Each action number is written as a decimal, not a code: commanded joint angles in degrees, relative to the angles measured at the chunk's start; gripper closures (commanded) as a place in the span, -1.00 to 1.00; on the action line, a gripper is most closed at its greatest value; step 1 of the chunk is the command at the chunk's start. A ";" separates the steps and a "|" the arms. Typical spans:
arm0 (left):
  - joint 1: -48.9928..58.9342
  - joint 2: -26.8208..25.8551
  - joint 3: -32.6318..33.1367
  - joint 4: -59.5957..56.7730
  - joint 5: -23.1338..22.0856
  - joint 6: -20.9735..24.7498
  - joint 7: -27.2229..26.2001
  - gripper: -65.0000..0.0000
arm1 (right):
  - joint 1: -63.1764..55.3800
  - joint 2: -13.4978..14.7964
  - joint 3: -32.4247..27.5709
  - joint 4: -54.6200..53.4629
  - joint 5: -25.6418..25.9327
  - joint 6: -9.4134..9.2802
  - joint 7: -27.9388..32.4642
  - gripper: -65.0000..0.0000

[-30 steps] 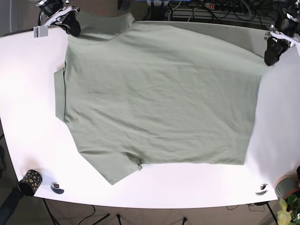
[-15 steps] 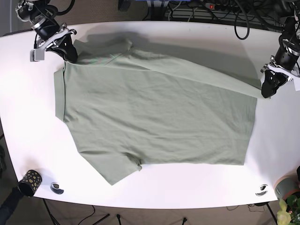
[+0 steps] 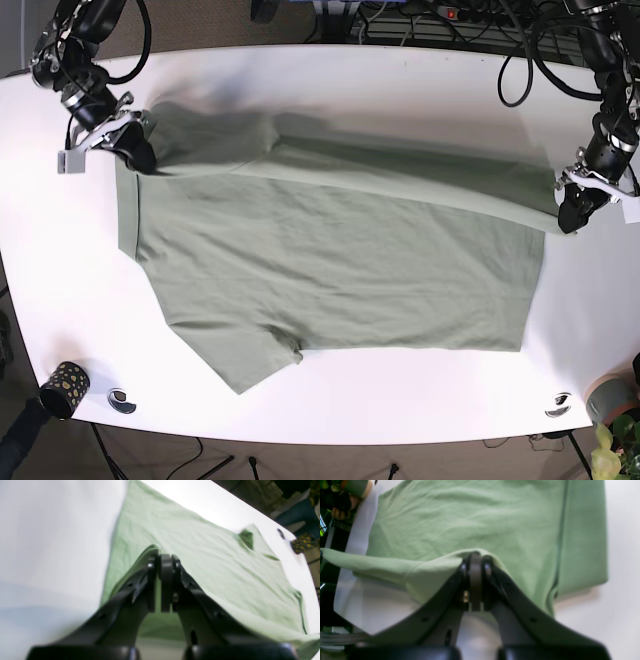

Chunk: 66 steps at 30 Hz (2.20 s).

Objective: Fold the T-shirt properly

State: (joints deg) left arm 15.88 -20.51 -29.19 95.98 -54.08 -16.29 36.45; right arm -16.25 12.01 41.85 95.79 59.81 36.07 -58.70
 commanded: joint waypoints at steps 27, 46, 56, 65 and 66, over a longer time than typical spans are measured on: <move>-18.30 -1.60 5.50 -19.37 18.61 -9.16 -1.50 0.98 | 21.92 6.67 -8.83 -21.28 -12.38 0.45 1.77 1.00; -26.03 -1.60 6.73 -27.63 32.85 -17.77 -4.31 -0.39 | 23.33 7.37 -8.48 -16.45 -27.42 0.80 1.77 -0.64; -17.68 -1.86 4.79 -18.75 32.77 -17.86 -4.40 -0.70 | 8.91 7.64 -8.39 -2.21 -27.86 0.45 1.95 -0.34; -5.99 -1.60 3.65 -11.81 32.77 -17.77 -11.00 -0.60 | 3.28 6.58 -8.48 -2.82 -27.94 0.45 4.24 -0.19; -5.29 -1.60 3.65 -12.07 32.77 -17.68 -12.23 -0.59 | 3.02 6.50 -8.75 -3.35 -27.94 0.45 4.85 -0.19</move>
State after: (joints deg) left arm 10.59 -21.15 -25.06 83.15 -20.78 -33.95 26.68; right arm -13.34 17.45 32.97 92.18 31.29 36.25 -55.48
